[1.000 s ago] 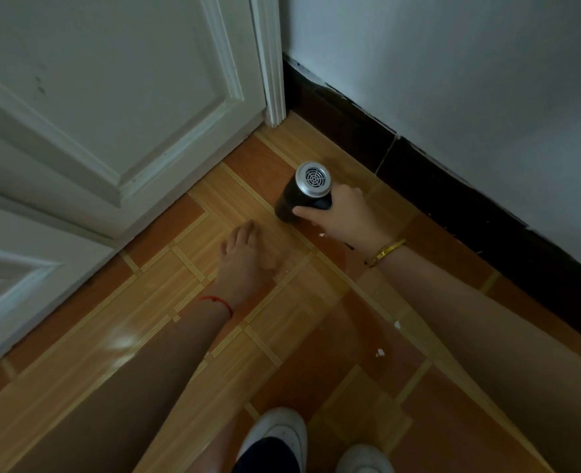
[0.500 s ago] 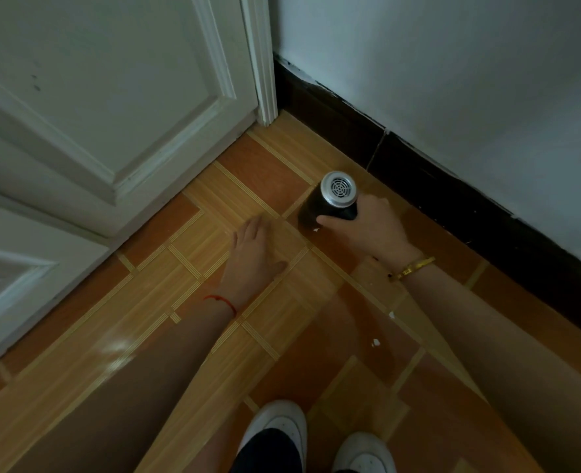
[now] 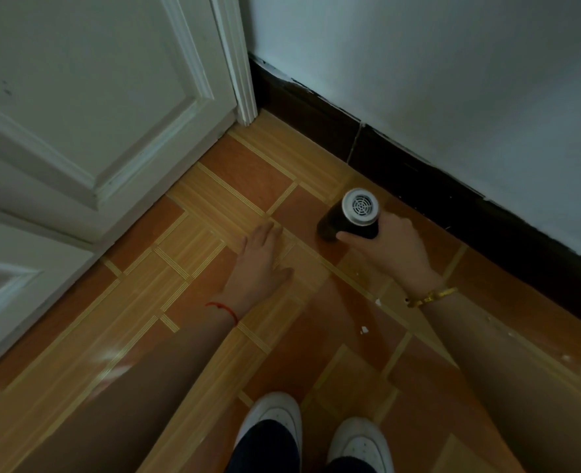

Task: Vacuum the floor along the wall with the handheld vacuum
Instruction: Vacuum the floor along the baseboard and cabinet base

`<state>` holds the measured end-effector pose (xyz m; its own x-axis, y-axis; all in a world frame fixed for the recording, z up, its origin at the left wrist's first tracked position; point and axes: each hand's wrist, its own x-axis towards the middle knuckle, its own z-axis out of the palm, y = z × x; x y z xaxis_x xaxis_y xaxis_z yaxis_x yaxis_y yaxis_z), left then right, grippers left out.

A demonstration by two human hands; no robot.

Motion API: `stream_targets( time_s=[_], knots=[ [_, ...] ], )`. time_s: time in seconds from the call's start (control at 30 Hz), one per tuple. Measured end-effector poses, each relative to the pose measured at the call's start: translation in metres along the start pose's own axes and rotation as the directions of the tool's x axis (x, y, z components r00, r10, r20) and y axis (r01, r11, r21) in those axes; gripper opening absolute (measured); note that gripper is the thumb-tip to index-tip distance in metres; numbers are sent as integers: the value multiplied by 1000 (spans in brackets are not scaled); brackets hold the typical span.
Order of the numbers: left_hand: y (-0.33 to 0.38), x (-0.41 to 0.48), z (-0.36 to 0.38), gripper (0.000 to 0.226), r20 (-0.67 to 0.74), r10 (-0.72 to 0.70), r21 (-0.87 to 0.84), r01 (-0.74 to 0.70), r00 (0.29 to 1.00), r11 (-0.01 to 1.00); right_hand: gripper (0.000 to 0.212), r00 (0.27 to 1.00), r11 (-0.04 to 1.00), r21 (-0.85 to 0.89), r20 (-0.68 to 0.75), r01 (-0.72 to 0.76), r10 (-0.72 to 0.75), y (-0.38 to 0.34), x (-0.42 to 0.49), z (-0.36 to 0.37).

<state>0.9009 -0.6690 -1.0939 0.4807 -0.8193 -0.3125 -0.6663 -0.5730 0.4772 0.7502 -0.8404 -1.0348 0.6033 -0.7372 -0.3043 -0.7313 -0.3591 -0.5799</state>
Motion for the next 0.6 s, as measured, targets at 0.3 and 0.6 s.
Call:
stream_targets(
  time_s=[0.3,0.6],
  knots=[
    [29,2,11,83,61,120,-13,-119,991,993,49,994,993,49,14,-106,105,50,-52,-16],
    [67,8,24,99,213,259,43,-274,942,961,59,989,987,-57,-34,-147,145,71,-78,-30]
  ],
)
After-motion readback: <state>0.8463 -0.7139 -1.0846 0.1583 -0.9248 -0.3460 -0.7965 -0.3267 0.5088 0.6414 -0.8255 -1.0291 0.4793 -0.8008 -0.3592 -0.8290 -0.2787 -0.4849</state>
